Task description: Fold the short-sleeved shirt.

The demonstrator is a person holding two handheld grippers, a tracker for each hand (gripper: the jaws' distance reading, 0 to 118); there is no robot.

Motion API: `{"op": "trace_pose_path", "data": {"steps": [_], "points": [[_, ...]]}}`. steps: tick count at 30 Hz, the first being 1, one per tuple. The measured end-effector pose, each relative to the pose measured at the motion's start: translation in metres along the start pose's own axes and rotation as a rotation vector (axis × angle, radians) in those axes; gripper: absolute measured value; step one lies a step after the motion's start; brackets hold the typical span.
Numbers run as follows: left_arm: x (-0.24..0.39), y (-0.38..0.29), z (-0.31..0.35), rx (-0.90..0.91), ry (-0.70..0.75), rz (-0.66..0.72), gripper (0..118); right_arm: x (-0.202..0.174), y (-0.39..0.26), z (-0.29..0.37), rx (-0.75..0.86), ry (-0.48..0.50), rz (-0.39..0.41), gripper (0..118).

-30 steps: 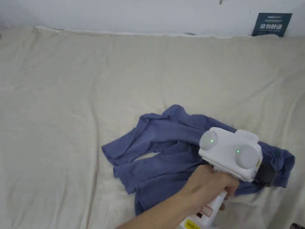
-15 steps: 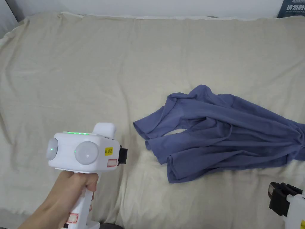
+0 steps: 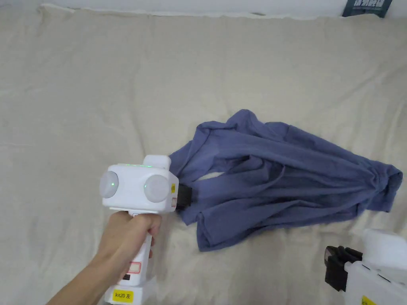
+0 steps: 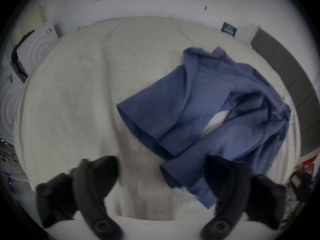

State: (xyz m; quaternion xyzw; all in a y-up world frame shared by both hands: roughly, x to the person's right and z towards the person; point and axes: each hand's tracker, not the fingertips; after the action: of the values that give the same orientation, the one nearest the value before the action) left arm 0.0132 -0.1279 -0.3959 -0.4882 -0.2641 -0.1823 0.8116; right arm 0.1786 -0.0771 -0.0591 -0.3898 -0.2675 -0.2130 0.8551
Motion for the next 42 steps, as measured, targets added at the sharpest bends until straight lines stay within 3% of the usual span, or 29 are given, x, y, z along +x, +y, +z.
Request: {"op": "trace_pose_path", "data": {"steps": [1,2,3,4,9,12,14,16,17,19,20,25,34,35,36,37,38,42], "points": [[-0.001,-0.003,0.005,0.036,-0.046,-0.039,39,0.0,0.0,0.0,-0.001,0.0,0.003,0],[-0.002,-0.011,0.03,0.035,-0.144,-0.022,24,0.001,0.002,-0.001,-0.002,0.003,0.004,0],[0.001,-0.016,0.038,0.032,-0.145,0.027,6,0.0,0.005,-0.003,-0.004,0.008,0.006,0],[-0.003,-0.022,0.044,0.041,-0.093,0.014,4,-0.002,0.008,-0.005,-0.005,0.012,0.011,0],[-0.02,-0.033,0.044,0.02,-0.219,0.092,4,-0.028,0.045,-0.015,0.038,0.025,0.082,0],[-0.022,-0.035,0.04,0.013,-0.233,0.084,4,-0.065,0.094,-0.037,0.081,0.046,0.252,0],[-0.022,-0.035,0.038,0.01,-0.241,0.076,4,-0.097,0.129,-0.062,0.114,0.052,0.4,18],[-0.023,-0.036,0.033,0.005,-0.25,0.078,4,-0.128,0.165,-0.095,0.107,0.097,0.493,36],[-0.024,-0.036,0.032,-0.002,-0.257,0.093,4,-0.143,0.184,-0.112,0.082,0.111,0.534,54],[-0.027,-0.039,0.031,-0.002,-0.287,0.107,4,-0.166,0.216,-0.151,0.021,0.112,0.61,104],[-0.026,-0.039,0.031,-0.003,-0.288,0.104,4,-0.176,0.23,-0.173,-0.038,0.121,0.648,106],[-0.033,-0.041,0.023,0.0,-0.328,0.113,4,-0.206,0.261,-0.239,-0.125,0.078,0.782,106],[-0.041,-0.041,0.02,-0.002,-0.377,0.133,4,-0.221,0.26,-0.281,-0.192,0.069,0.854,106],[-0.041,-0.041,0.02,-0.002,-0.377,0.133,4,-0.22,0.26,-0.281,-0.225,0.074,0.851,100],[-0.04,-0.041,0.02,-0.003,-0.376,0.13,4,-0.22,0.26,-0.277,-0.26,0.124,0.826,82],[-0.039,-0.041,0.02,-0.006,-0.373,0.122,4,-0.218,0.262,-0.27,-0.268,0.187,0.778,34],[-0.039,-0.04,0.021,-0.008,-0.371,0.121,4,-0.218,0.26,-0.261,-0.2,0.126,0.786,4],[-0.036,-0.037,0.025,-0.02,-0.354,0.097,4,-0.202,0.266,-0.218,-0.186,0.153,0.745,4]]}}
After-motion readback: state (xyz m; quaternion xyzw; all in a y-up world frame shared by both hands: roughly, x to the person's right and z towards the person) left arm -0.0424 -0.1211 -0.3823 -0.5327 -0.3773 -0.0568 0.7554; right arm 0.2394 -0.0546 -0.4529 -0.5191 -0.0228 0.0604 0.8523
